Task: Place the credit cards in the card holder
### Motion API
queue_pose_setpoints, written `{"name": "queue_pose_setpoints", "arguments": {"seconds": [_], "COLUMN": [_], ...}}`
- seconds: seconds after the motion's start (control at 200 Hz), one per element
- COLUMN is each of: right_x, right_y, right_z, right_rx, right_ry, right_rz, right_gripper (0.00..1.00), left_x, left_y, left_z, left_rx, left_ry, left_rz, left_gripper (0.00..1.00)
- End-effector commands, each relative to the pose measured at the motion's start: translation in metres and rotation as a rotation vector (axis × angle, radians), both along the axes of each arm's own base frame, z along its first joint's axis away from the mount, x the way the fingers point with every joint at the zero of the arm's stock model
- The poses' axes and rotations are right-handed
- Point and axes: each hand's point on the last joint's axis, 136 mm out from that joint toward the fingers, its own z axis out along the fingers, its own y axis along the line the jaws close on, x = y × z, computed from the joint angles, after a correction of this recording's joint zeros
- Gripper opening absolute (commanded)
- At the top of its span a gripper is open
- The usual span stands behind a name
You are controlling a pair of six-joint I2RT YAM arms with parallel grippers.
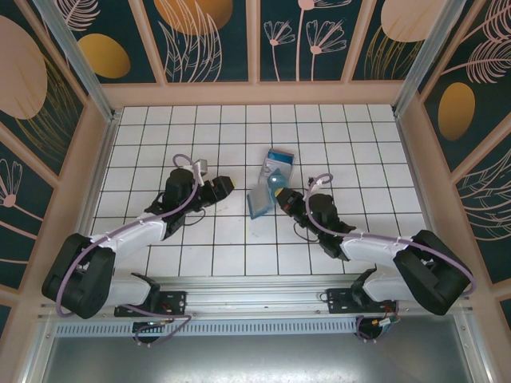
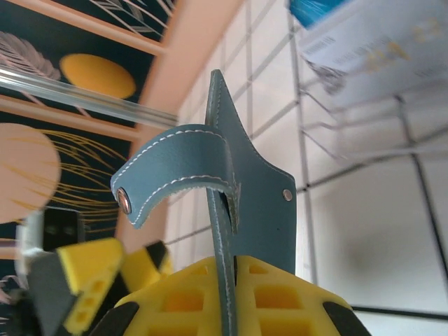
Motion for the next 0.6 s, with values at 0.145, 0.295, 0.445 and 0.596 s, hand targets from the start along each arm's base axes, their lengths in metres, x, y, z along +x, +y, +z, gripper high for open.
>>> {"name": "queue_pose_setpoints", "arguments": {"seconds": [0.145,0.295,0.445,0.596], "right_x": [0.008,0.008,0.008,0.009], "right_y": [0.003,0.007,0.002,-0.001], "right_z": [0.08,0.102,0.119,0.132], "right_rx": [0.224,0.244,0.302,0.312], "right_ry": [-0.163,-0.2,-0.237,-0.269], "right_rz": [0.06,0.09,0.105,0.103], "right_gripper": [0.0,0.0,0.0,0.0], "left_x": [-0.013,-0.019,-0.018,-0.016], "left_y": [-0.015,-0.029,-0.033,-0.032], "left_z": [0.045,0.068,0.07,0.07], "left_rx": [-0.311,-0.46,-0.462,-0.455], "left_ry": [-0.041,-0.054,-0.06,-0.068], "left_rz": [-0.055,-0.159,-0.176,-0.166], "left_gripper": [0.55,0.53,0.52,0.53]}}
